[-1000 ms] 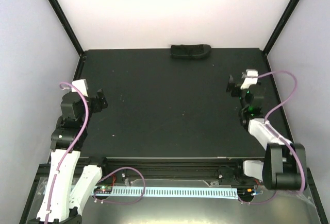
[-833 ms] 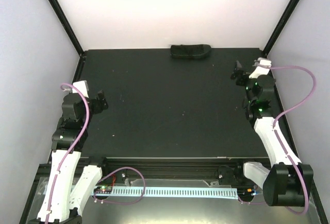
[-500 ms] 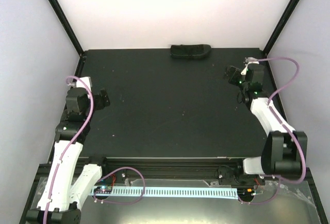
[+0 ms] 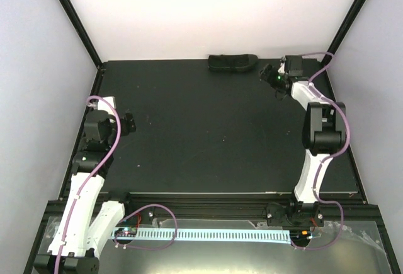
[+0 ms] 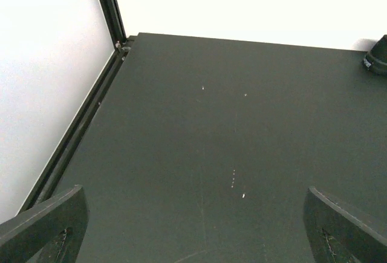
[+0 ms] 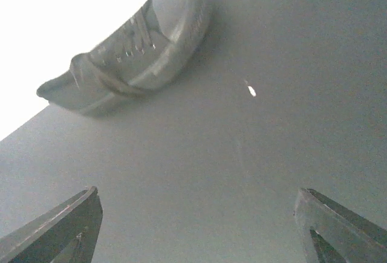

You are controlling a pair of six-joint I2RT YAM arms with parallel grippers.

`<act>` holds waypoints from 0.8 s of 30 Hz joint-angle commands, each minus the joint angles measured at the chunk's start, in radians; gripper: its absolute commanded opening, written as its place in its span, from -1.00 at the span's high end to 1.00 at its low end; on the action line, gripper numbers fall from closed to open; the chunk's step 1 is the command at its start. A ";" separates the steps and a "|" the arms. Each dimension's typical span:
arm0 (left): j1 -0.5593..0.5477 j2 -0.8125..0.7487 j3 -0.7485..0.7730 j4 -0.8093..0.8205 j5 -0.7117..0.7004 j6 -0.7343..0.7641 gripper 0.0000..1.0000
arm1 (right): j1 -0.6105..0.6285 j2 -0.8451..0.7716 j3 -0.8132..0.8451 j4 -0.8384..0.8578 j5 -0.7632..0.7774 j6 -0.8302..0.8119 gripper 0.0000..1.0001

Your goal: Tie the shoes

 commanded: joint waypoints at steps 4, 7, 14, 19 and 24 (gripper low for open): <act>0.001 -0.004 0.004 0.050 -0.023 0.044 -0.98 | 0.027 0.296 0.378 -0.089 -0.094 0.196 -0.75; 0.000 0.008 0.006 0.053 -0.027 0.043 -0.98 | 0.034 0.417 0.544 -0.120 -0.100 0.250 -0.69; 0.002 0.011 0.007 0.054 -0.018 0.041 -0.98 | 0.038 0.627 0.795 -0.122 -0.075 0.380 -0.58; 0.003 0.005 0.003 0.060 -0.018 0.042 -0.98 | 0.040 0.720 0.881 -0.070 -0.056 0.480 -0.52; 0.004 0.009 0.001 0.064 -0.006 0.041 -0.98 | 0.039 0.775 0.906 0.006 -0.054 0.575 -0.42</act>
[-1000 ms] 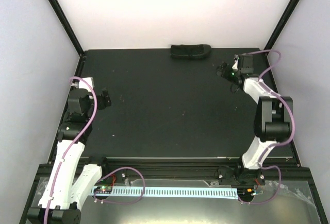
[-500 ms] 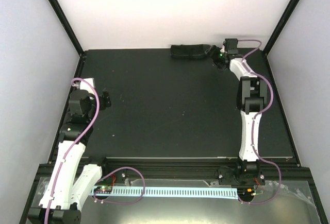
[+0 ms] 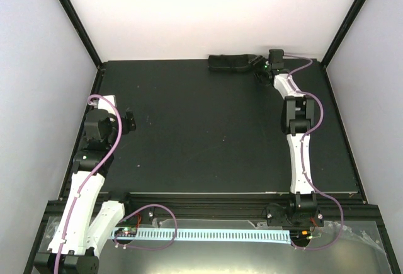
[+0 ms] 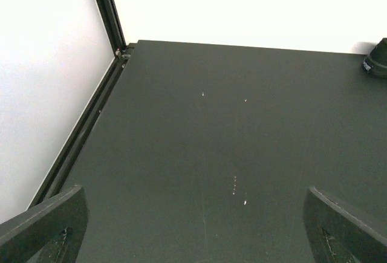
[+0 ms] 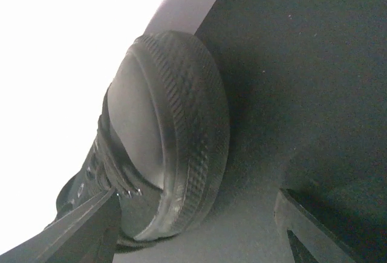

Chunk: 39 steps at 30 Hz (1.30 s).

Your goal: Tie the shoes

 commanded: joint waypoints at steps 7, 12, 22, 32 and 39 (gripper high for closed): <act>0.006 0.009 0.006 0.031 0.020 0.012 -0.98 | 0.004 0.138 0.097 0.143 -0.007 0.210 -0.24; 0.011 0.019 0.004 0.033 0.020 0.013 -0.98 | 0.007 0.181 0.117 0.240 -0.020 0.272 -0.19; 0.018 0.035 0.005 0.032 0.022 0.022 -0.97 | 0.016 0.225 0.158 0.381 -0.041 0.302 0.45; 0.020 0.038 0.003 0.031 0.024 0.027 -0.97 | 0.019 -0.146 -0.226 0.684 -0.094 0.081 0.97; 0.027 0.018 0.001 0.032 0.032 0.030 -0.98 | -0.024 -0.679 -0.810 0.976 -0.055 -0.058 0.97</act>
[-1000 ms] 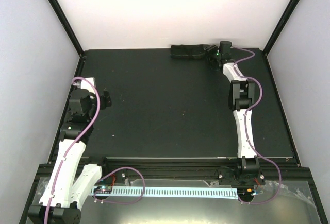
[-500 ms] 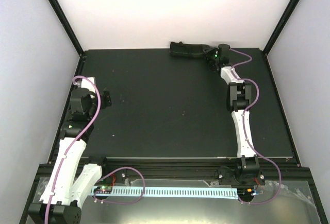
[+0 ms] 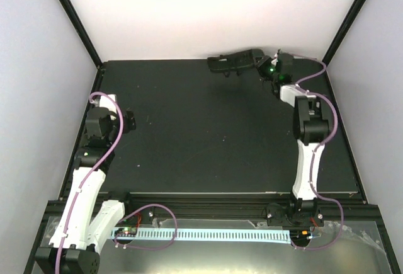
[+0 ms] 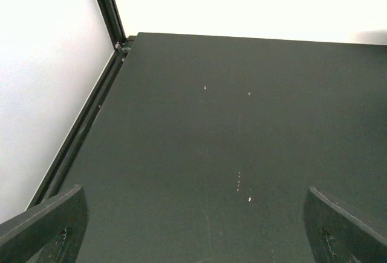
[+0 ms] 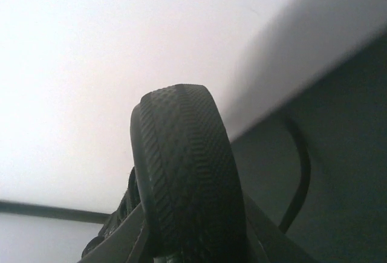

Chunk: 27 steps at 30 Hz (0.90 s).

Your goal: Tie the shoes

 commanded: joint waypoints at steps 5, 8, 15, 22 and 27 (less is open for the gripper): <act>0.012 -0.051 -0.004 0.022 0.012 0.017 -0.98 | -0.053 -0.676 -0.373 0.205 -0.058 -0.367 0.97; 0.012 -0.072 -0.013 0.032 0.017 0.022 -0.98 | -0.051 -0.859 -0.423 -0.028 -0.020 -0.618 0.97; 0.013 -0.094 -0.022 0.035 0.021 0.018 -0.98 | -0.049 -1.223 -0.571 -0.307 0.075 -0.936 0.97; 0.012 -0.085 -0.023 0.035 0.031 0.016 -0.98 | -0.024 -1.454 -0.666 -0.366 -0.134 -0.830 0.97; 0.012 -0.084 -0.023 0.036 0.043 0.011 -0.97 | 0.081 -1.558 -0.777 -0.327 -0.161 -0.699 0.97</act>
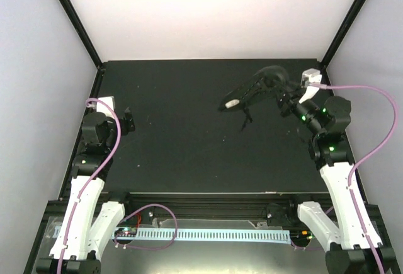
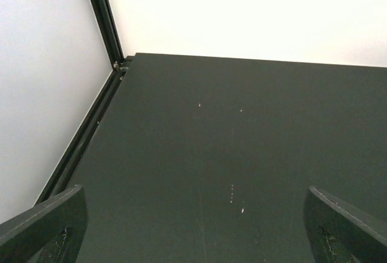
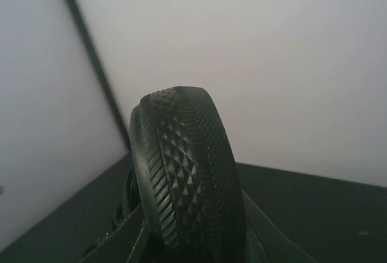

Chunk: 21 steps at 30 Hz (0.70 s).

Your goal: Tie the shoes

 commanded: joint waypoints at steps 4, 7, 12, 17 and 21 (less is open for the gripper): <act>0.005 0.000 0.004 0.036 0.169 0.015 -0.97 | 0.250 -0.125 -0.069 0.077 0.012 0.146 0.97; 0.004 0.007 0.004 0.053 0.268 0.001 -0.97 | 0.380 -0.099 -0.031 0.047 0.049 0.140 0.97; 0.003 0.011 -0.001 0.060 0.276 0.000 -0.97 | 0.435 -0.036 -0.108 0.121 0.101 0.194 0.97; 0.004 0.009 -0.015 0.059 0.248 0.026 -0.98 | 0.430 0.099 -0.192 0.211 0.172 0.230 0.97; -0.002 0.007 -0.016 0.054 0.246 0.032 -0.97 | 0.417 0.236 -0.227 0.315 0.161 0.261 0.97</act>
